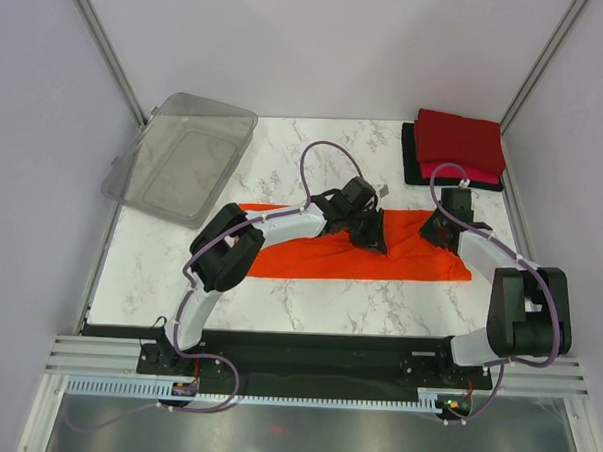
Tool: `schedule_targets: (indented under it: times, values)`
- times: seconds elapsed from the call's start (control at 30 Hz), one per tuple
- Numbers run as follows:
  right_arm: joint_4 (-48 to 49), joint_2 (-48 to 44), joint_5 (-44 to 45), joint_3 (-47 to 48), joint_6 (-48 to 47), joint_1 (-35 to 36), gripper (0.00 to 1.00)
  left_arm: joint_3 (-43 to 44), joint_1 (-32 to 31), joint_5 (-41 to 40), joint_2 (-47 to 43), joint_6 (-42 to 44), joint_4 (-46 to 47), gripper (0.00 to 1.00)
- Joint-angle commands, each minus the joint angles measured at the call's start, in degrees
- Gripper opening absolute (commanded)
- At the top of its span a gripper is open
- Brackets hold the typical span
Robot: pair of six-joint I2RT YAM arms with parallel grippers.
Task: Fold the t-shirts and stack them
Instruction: Fold the tshirt
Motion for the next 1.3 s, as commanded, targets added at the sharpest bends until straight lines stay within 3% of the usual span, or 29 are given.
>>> schedule_targets:
  times: [0.0,0.17,0.3,0.6,0.8,0.97,1.27]
  values:
    - [-2.04,0.3,0.53,3.33,0.26,-0.79,0.15,4.05,0.67,-2.29,1.5,-1.22,-1.66,0.22]
    - [-8.03,-1.8,4.58,7.47,-0.62,-1.5,0.26,2.13,1.46,-7.2,-3.23,-0.52,-5.35,0.25]
    - [-8.04,-0.24,0.99,10.01,-4.13,-4.57,0.3,0.98,2.95,-8.44,-6.58,0.97,-9.04,0.28]
    - [-7.69,10.4,-4.38,19.59,-12.22,-13.09,0.45,-4.02,15.69,-6.51,-7.73,3.96,-10.19,0.29]
    - [-4.09,16.56,-13.25,23.02,-15.47,-17.31,0.47,-4.38,22.89,-7.56,-4.65,5.1,-11.77,0.29]
    - [-2.25,20.77,-16.58,25.48,-16.71,-18.72,0.47,-4.38,24.75,-9.32,-2.54,5.28,-12.73,0.29]
    - [1.27,24.82,-16.34,24.79,-17.76,-19.16,0.35,-4.38,25.72,-10.73,-0.17,5.37,-13.44,0.29]
